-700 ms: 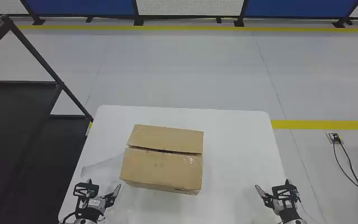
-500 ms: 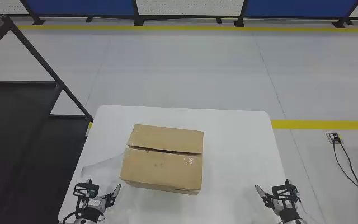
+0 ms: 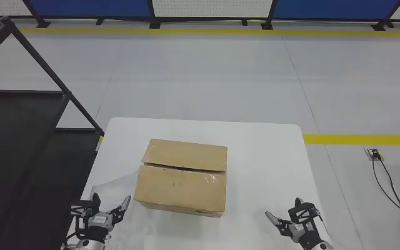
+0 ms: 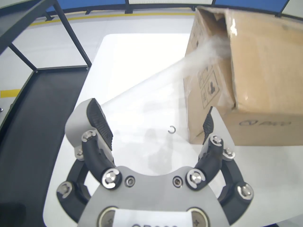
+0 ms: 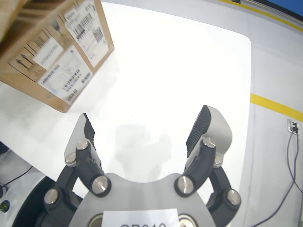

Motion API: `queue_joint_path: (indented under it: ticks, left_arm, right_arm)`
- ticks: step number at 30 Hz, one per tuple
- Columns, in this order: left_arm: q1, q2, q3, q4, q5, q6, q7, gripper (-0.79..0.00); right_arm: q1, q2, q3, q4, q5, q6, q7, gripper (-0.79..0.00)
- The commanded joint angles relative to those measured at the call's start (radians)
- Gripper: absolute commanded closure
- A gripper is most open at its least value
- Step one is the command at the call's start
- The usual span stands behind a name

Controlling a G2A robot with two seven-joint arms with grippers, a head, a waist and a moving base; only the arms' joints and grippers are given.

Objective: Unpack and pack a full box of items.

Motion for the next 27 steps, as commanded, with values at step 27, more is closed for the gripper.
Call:
queue_joint_path:
  ticks: [27]
  left_arm:
    - [-0.109, 0.004, -0.113, 0.003, -0.37, -0.195, -0.136, -0.785]
  right_arm:
    - [0.189, -0.005, -0.063, -0.045, 0.609, -0.03, 0.365, -0.785]
